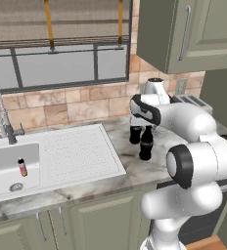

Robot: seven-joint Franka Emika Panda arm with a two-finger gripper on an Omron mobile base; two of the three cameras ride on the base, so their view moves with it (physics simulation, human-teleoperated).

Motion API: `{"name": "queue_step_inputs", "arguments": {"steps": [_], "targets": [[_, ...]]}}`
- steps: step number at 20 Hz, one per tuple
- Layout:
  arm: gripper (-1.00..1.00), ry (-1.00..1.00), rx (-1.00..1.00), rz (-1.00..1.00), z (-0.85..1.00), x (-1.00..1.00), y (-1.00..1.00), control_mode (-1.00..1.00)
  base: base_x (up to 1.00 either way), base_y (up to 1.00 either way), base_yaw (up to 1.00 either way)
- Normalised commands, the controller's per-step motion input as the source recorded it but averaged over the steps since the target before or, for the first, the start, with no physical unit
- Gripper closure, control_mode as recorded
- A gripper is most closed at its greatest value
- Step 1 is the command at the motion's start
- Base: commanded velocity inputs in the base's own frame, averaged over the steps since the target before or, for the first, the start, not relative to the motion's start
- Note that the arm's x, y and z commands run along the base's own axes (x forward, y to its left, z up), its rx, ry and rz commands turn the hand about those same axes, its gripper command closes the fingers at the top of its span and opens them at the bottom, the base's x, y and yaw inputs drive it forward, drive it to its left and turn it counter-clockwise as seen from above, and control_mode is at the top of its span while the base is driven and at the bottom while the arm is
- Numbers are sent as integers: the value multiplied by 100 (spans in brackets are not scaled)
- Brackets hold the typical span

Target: Place the large bottle from the dining counter next to the other large bottle outside the sink, and place the small bottle from the dining counter next to the other small bottle inside the sink.

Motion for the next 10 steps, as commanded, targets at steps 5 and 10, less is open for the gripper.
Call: {"name": "queue_step_inputs", "arguments": {"steps": [5, 10], "targets": [[-100, 0, 0, 0, 0, 0, 0, -100, 0, 0, 0], [-100, -1, 0, 0, -7, 0, -2, -100, 0, 0, 0]]}}
